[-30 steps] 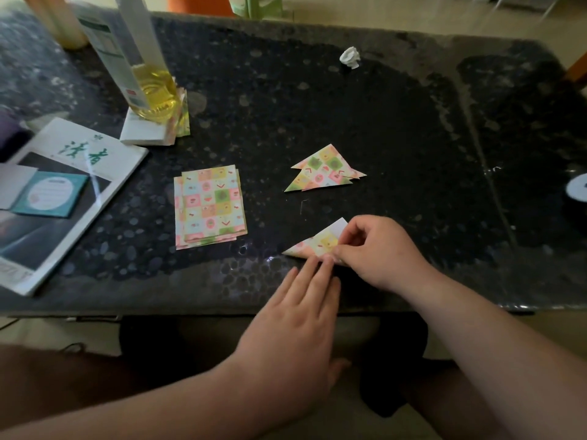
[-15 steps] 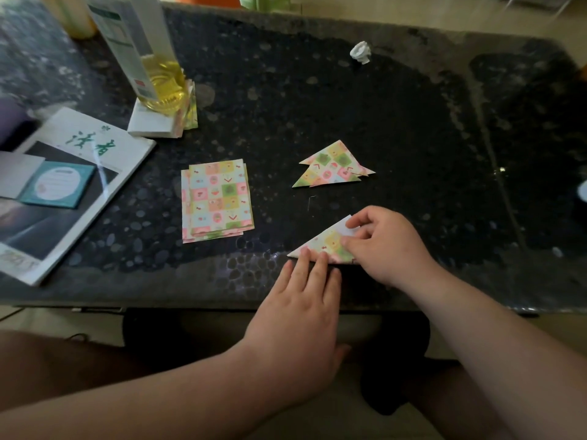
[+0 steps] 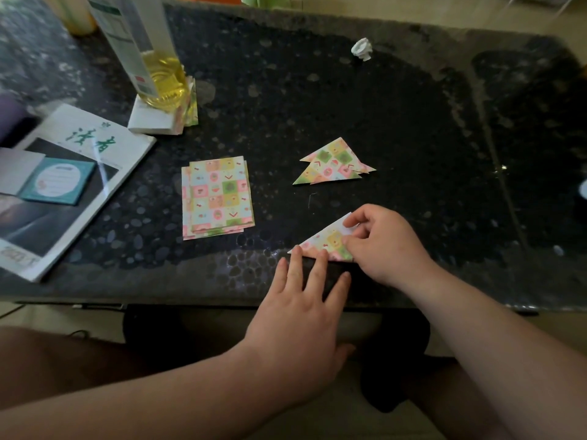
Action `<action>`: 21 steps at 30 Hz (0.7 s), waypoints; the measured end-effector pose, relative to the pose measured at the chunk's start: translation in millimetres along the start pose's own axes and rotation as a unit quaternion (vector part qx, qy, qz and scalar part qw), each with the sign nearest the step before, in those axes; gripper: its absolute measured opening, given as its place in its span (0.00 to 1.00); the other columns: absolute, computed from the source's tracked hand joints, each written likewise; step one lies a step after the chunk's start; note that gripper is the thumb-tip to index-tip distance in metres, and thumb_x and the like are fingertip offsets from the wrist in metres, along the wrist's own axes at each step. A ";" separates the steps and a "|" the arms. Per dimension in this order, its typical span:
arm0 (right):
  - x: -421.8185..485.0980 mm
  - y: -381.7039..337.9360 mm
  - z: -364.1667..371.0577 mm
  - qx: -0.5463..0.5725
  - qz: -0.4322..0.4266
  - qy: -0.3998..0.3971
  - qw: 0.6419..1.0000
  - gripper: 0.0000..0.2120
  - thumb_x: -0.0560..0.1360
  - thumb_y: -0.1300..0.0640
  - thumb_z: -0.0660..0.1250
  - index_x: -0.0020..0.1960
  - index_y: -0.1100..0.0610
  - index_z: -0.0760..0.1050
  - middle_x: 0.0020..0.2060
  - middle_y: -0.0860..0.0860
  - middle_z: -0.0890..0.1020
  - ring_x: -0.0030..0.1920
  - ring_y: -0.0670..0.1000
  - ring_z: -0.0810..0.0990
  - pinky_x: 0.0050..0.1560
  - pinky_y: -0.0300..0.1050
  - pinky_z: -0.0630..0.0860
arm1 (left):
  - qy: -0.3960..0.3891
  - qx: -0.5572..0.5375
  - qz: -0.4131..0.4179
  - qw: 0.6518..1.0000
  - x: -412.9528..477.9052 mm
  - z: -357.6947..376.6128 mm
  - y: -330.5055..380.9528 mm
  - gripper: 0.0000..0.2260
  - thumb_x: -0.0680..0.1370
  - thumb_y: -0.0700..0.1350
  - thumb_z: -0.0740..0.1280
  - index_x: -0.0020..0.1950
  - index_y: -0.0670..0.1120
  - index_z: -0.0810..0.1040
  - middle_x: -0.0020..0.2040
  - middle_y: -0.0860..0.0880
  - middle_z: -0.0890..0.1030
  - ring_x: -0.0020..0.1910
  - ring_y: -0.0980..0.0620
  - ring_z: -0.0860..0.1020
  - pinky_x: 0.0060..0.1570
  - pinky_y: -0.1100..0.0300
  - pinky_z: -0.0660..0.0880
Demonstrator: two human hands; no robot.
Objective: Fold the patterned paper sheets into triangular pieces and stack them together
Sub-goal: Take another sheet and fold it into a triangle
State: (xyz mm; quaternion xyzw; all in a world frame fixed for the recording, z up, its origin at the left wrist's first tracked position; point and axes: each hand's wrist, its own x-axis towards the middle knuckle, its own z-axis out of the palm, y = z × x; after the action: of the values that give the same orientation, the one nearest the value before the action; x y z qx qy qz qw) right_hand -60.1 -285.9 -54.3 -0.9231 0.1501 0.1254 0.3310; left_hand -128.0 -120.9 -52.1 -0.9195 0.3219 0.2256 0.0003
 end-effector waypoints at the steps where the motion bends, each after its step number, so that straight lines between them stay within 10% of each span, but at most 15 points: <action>1: 0.3 -0.2 0.0 0.000 -0.002 0.000 1.000 0.10 0.76 0.60 0.70 0.47 0.45 0.74 0.38 0.47 0.83 0.39 0.45 0.81 0.39 0.41 0.76 | -0.002 0.002 -0.002 1.000 -0.5 -0.5 0.4 0.40 0.81 0.68 0.53 0.83 0.51 0.35 0.81 0.38 0.33 0.78 0.30 0.32 0.78 0.34 0.38; 21: -0.1 -1.8 -0.7 -0.008 -0.011 0.008 1.000 0.11 0.76 0.62 0.69 0.47 0.46 0.74 0.38 0.48 0.82 0.40 0.48 0.81 0.39 0.42 0.74 | -0.003 0.008 -0.003 1.000 0.3 2.4 2.4 0.39 0.81 0.70 0.50 0.82 0.54 0.33 0.80 0.38 0.31 0.77 0.29 0.31 0.77 0.34 0.36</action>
State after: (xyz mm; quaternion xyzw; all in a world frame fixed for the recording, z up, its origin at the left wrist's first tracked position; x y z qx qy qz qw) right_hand -59.4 -285.0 -52.7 -0.9285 0.1414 0.1153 0.3235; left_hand -130.2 -122.5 -54.0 -0.9199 0.3206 0.2255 0.0096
